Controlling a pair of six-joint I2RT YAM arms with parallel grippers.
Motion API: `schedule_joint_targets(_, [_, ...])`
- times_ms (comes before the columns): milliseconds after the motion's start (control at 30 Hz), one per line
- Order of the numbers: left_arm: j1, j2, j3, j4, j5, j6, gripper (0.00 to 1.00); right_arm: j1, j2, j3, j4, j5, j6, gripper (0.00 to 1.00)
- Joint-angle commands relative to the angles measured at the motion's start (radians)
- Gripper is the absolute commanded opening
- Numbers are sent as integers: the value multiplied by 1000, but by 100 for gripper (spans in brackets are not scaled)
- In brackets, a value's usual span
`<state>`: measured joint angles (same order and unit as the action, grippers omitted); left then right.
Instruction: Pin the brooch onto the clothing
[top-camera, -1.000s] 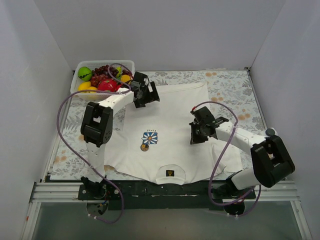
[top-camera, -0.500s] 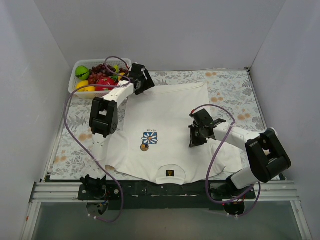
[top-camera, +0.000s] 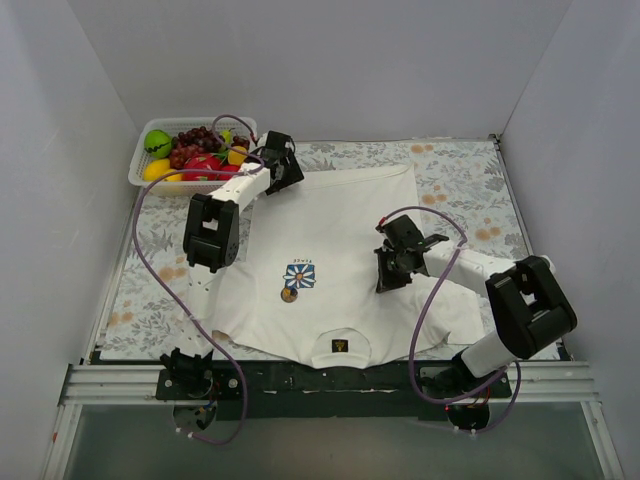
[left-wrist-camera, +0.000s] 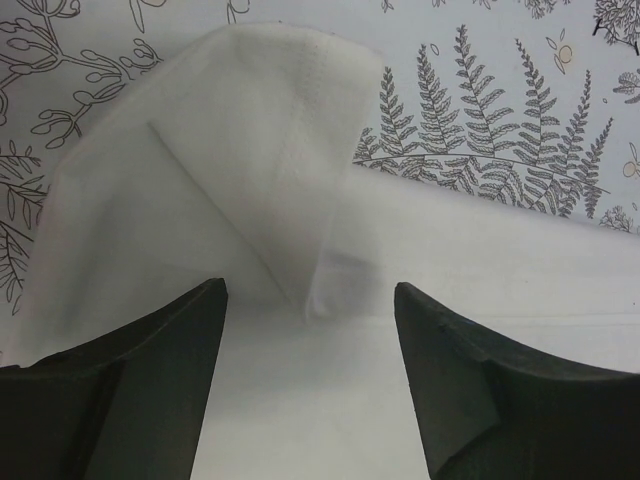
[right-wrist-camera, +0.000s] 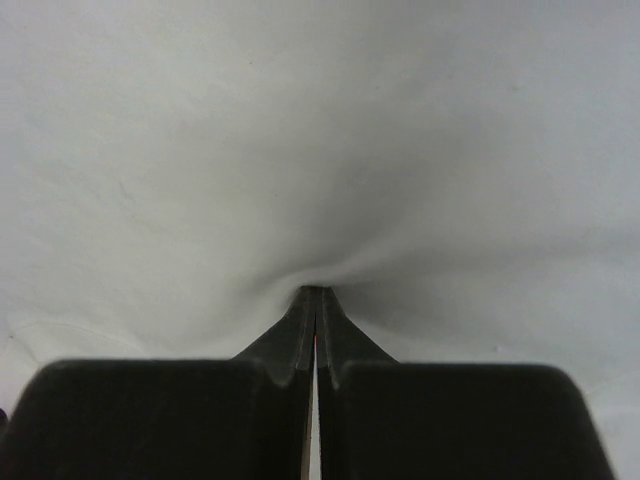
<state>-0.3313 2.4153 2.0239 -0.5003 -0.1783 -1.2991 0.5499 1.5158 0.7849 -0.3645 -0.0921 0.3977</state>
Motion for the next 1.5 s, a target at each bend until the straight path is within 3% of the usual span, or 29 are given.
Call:
schedule_joint_targets(0, [18,-4,18,-21,-44,17,63,4,63,-9,19,28,-19,1])
schedule_joint_targets(167, [18,28,50,-17,-43,3,33,4,55,-15,-4,38,-17,1])
schedule_joint_targets(433, [20,-15,52,45,-7,-25,13,4,27,-68,-85,78,12,1])
schedule_joint_targets(833, [89,-36,22,210,154,-227,9,4,-11,-115,-96,84,15,1])
schedule_joint_targets(1033, [140,-24,10,310,169,-313,9,2,-16,-127,-91,86,15,1])
schedule_joint_targets(1100, [143,-15,33,325,165,-322,18,4,-14,-131,-90,88,15,1])
schedule_joint_targets(1167, [144,8,58,330,172,-318,38,4,-14,-134,-91,86,16,1])
schedule_joint_targets(1200, [144,17,87,330,175,-316,67,4,-14,-134,-91,86,16,1])
schedule_joint_targets(1300, [146,39,119,322,177,-310,98,4,-16,-134,-88,89,20,1])
schedule_joint_targets(1467, [147,21,139,339,264,-278,98,4,-26,-118,-96,89,20,1])
